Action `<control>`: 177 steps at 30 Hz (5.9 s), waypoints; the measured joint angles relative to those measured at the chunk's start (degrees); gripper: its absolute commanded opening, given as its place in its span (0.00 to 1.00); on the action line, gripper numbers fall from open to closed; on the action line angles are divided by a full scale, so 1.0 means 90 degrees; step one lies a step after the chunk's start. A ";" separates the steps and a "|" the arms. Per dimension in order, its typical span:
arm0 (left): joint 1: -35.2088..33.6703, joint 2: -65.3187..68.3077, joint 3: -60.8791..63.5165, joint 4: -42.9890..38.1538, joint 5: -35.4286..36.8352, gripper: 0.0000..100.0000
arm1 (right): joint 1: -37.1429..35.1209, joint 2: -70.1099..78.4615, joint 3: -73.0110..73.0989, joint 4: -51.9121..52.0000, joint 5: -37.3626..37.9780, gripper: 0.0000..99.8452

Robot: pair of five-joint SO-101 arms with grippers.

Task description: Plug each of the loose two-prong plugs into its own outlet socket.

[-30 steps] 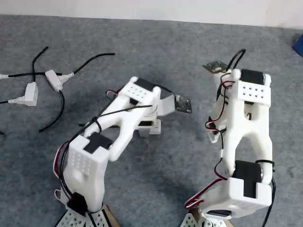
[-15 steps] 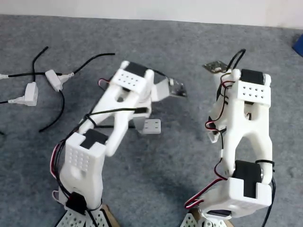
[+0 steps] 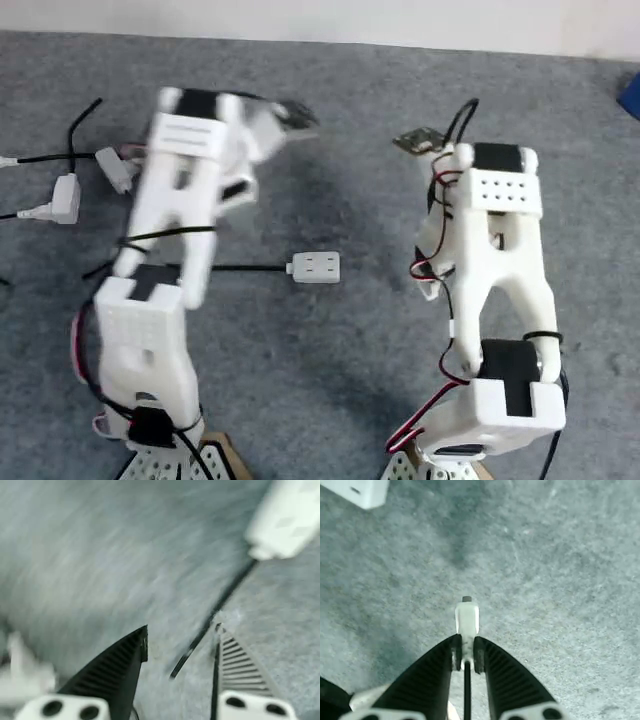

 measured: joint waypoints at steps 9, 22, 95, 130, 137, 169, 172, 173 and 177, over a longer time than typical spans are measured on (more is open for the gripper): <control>-0.1641 0.0000 -0.0068 0.0020 0.2120 0.21 | -0.1758 0.0029 -0.0674 0.0205 -0.2852 0.01; -0.2295 0.0000 0.1026 -0.0479 0.3341 0.21 | -0.2989 0.0264 -0.0684 -0.0781 -0.5236 0.01; -0.2120 -0.0020 0.3282 -0.2950 0.4151 0.21 | -0.2442 0.2100 -0.2403 0.0205 -0.4532 0.01; -0.2081 -0.0098 0.3282 -0.2999 0.4151 0.29 | -0.2764 0.2100 -0.2403 0.0137 -0.4532 0.01; -0.2208 -0.0098 0.3282 -0.3243 0.4142 0.29 | -0.2764 0.2100 -0.2403 0.0166 -0.4532 0.01; -0.2354 -0.0098 0.3223 -0.3477 0.4142 0.29 | -0.2960 0.2647 -0.2794 0.0234 -0.4728 0.01; -0.2354 -0.0098 0.3223 -0.3477 0.4142 0.29 | -0.3087 0.2637 -0.3077 0.0234 -0.4767 0.01; -0.2354 -0.0098 0.3223 -0.3477 0.4142 0.29 | -0.3106 0.2637 -0.3175 0.0234 -0.4767 0.01; -0.2354 -0.0098 0.3223 -0.3477 0.4142 0.29 | -0.3136 0.2628 -0.3331 0.0234 -0.4786 0.01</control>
